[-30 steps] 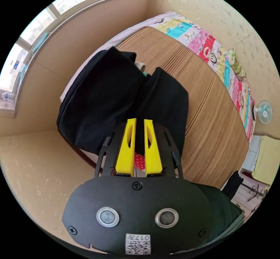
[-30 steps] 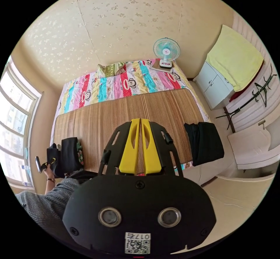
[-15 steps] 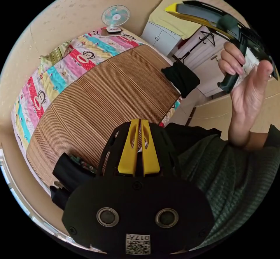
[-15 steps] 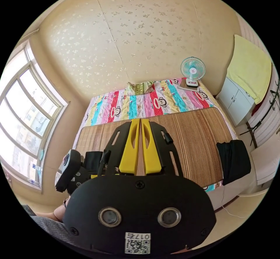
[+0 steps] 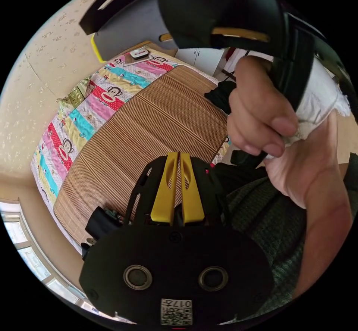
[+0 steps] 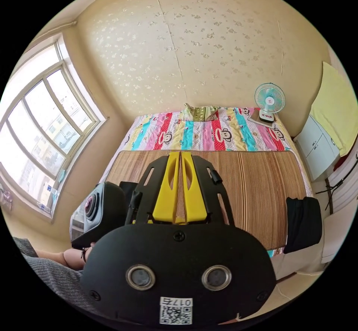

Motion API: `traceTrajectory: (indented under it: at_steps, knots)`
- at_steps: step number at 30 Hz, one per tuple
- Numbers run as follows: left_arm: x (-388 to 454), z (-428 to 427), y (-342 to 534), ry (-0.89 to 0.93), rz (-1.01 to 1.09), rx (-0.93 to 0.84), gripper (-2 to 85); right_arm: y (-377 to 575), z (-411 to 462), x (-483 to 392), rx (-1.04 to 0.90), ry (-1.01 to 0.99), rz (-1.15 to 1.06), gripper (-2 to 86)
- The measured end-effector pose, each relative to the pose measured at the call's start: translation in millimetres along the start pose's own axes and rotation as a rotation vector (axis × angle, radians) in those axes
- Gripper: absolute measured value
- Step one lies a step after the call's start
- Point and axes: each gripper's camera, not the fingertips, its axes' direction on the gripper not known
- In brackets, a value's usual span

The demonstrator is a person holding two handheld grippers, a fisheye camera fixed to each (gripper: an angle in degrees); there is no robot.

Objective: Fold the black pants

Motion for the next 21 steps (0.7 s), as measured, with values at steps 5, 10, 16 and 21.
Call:
traceTrajectory:
  at_steps: [5, 10, 16, 21]
  knots:
    - [21, 20, 6, -0.055, -0.028, -0.014, -1.0, 7, 4, 14, -0.09, -0.082, -0.034, 0.6]
    - [40, 34, 8, -0.141, -0.08, -0.041, -1.0, 17, 6, 22, -0.134, -0.078, -0.01, 0.5]
    - [68, 38, 9, -0.175, -0.05, -0.013, -1.0, 32, -12, 26, -0.14, -0.219, -0.061, 0.5]
    - [76, 50, 5, -0.146, -0.071, -0.027, -1.0, 34, -24, 25, -0.114, -0.153, -0.08, 0.6]
